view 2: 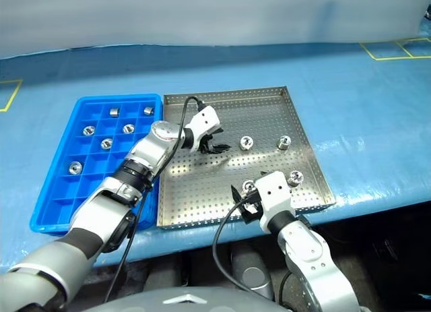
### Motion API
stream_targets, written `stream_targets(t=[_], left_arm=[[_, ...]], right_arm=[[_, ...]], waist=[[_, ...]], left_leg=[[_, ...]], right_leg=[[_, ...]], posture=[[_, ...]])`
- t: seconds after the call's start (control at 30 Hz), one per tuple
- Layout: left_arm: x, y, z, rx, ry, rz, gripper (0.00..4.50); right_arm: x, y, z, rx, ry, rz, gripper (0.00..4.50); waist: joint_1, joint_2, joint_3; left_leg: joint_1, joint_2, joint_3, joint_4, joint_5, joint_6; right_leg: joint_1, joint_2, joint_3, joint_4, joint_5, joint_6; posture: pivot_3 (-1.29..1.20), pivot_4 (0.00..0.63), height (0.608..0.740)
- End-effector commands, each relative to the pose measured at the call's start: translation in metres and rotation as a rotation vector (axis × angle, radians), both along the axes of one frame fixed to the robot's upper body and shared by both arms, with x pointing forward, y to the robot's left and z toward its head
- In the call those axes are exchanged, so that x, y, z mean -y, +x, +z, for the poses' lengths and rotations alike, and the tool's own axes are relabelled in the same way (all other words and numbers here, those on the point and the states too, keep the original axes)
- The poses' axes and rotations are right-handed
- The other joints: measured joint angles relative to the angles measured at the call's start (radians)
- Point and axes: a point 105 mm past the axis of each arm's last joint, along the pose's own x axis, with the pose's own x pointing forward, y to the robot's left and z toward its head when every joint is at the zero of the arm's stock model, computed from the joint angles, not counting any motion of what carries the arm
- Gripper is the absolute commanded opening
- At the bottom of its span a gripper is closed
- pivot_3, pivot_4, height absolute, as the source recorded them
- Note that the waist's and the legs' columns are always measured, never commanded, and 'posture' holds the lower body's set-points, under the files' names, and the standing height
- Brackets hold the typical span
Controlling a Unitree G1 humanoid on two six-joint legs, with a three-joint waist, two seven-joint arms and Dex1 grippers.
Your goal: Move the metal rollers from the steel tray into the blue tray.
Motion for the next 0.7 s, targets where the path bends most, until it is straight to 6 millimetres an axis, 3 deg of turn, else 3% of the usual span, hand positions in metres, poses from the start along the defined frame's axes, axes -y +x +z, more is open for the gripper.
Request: stream_targets(t=[0.03,0.3,0.5,0.7], left_arm=[[-0.012,0.008,0.015,0.053,-0.002,0.036,3.47],[-0.04,0.003,0.016,0.018,-0.02,0.091,3.47],[-0.028,-0.004,0.013,-0.048,-0.116,0.093,3.47],[-0.021,-0.005,0.006,-0.075,-0.104,0.092,3.47]], right_arm=[[-0.007,0.001,0.014,0.063,0.02,0.029,4.5],[-0.009,0.005,0.014,0.066,0.019,0.05,4.5],[-0.014,0.009,0.014,0.067,0.015,0.085,4.5],[-0.014,0.011,0.015,0.072,0.009,0.09,4.5]], waist=[[-0.002,0.0,0.0],[0.008,0.0,0.0],[0.034,0.0,0.0],[0.046,0.0,0.0]], left_leg=[[0.0,0.0,0.0,0.0,0.0,0.0],[0.0,0.0,0.0,0.0,0.0,0.0],[0.0,0.0,0.0,0.0,0.0,0.0],[0.0,0.0,0.0,0.0,0.0,0.0]], right_leg=[[0.0,0.0,0.0,0.0,0.0,0.0],[0.0,0.0,0.0,0.0,0.0,0.0],[0.0,-0.001,0.0,0.0,0.0,0.0],[0.0,0.0,0.0,0.0,0.0,0.0]], posture=[[-0.24,0.15,0.74],[-0.2,0.15,0.74],[-0.18,0.15,0.74],[-0.18,0.15,0.74]])
